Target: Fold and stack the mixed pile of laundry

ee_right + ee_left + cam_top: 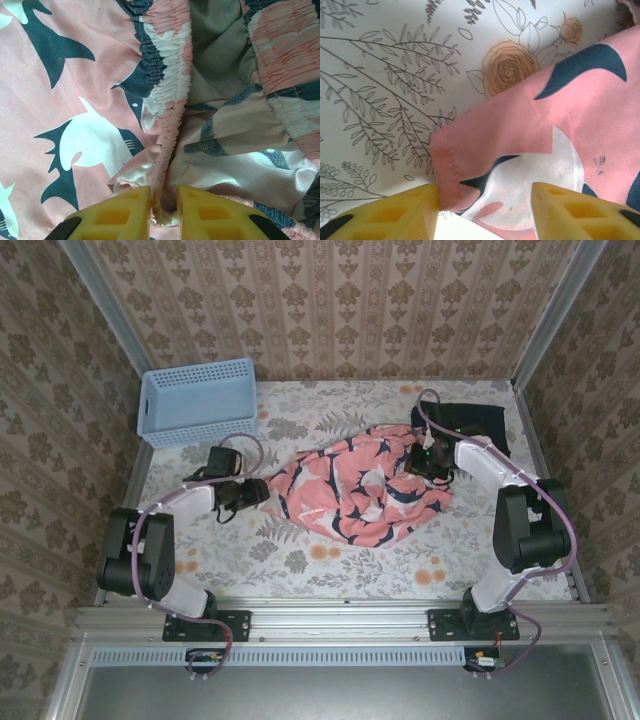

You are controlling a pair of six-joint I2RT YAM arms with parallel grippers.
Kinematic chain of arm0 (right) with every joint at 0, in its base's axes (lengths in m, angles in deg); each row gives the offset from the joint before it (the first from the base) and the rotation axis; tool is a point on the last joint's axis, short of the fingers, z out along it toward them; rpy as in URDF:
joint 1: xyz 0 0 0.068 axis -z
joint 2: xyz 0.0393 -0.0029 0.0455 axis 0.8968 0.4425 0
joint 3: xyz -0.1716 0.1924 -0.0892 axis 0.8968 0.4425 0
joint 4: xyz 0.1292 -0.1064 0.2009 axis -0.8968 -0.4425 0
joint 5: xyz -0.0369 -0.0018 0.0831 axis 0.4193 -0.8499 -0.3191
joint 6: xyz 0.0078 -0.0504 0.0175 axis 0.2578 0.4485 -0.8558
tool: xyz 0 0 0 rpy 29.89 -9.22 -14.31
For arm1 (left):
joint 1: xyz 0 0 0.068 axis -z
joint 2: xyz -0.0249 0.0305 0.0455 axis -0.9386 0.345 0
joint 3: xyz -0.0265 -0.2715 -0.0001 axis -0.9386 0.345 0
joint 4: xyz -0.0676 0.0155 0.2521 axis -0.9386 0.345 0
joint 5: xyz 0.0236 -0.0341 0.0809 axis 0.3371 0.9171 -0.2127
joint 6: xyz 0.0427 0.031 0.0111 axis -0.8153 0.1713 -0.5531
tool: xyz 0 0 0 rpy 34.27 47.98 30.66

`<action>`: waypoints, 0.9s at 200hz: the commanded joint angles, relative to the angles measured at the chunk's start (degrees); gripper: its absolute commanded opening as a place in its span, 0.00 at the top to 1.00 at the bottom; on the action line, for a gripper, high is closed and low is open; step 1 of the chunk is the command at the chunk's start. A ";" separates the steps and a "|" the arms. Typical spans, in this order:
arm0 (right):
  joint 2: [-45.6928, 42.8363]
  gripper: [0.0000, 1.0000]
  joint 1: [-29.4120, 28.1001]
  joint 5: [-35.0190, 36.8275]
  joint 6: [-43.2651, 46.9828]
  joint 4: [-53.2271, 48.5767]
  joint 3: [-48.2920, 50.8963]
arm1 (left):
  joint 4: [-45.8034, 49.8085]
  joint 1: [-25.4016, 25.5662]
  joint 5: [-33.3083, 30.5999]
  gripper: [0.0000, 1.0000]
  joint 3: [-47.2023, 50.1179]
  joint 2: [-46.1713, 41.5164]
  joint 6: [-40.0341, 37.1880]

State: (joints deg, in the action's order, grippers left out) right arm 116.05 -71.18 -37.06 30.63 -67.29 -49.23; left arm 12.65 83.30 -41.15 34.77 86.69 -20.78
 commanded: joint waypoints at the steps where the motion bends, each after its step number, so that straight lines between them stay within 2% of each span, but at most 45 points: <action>1: -1.57 0.78 -0.47 -0.39 0.17 -0.90 0.44 | -1.72 0.41 1.93 0.63 0.02 1.76 0.15; 15: -2.18 0.78 -0.54 -0.76 0.09 -0.81 0.40 | -2.64 0.38 3.45 0.85 0.03 2.09 0.92; 25: -2.66 0.87 -0.56 -1.27 0.05 -0.68 0.39 | -2.82 0.39 4.23 1.00 -0.41 1.77 1.36; 37: -3.25 1.00 -0.56 -1.74 -0.07 -0.98 0.13 | -1.84 0.34 4.69 1.00 -1.47 0.65 1.48; 78: -6.51 1.00 -0.38 -2.79 0.20 -2.67 -3.51 | 2.20 -1.75 5.25 1.00 -10.63 -4.49 0.65; 128: -6.61 1.00 0.67 -6.21 0.74 -5.72 -19.97 | 5.61 -3.43 5.43 1.00 -31.68 -2.90 -2.52; 156: -8.35 1.00 0.76 -8.57 -0.24 -4.77 -25.32 | 6.49 -3.28 5.84 1.00 -31.55 -3.89 -2.74; 169: -9.89 1.00 0.76 -7.28 -0.54 -4.45 -25.72 | 5.79 -3.26 5.92 0.81 -27.87 -5.00 -1.77; 180: -11.31 1.00 1.00 -4.83 -0.48 -3.94 -24.44 | 4.46 -3.19 6.44 0.57 -24.03 -5.64 -0.26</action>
State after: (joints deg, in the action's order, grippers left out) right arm 108.46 -70.72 -43.07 30.57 -71.45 -73.16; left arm 15.36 80.02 -36.02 4.13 81.97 -22.09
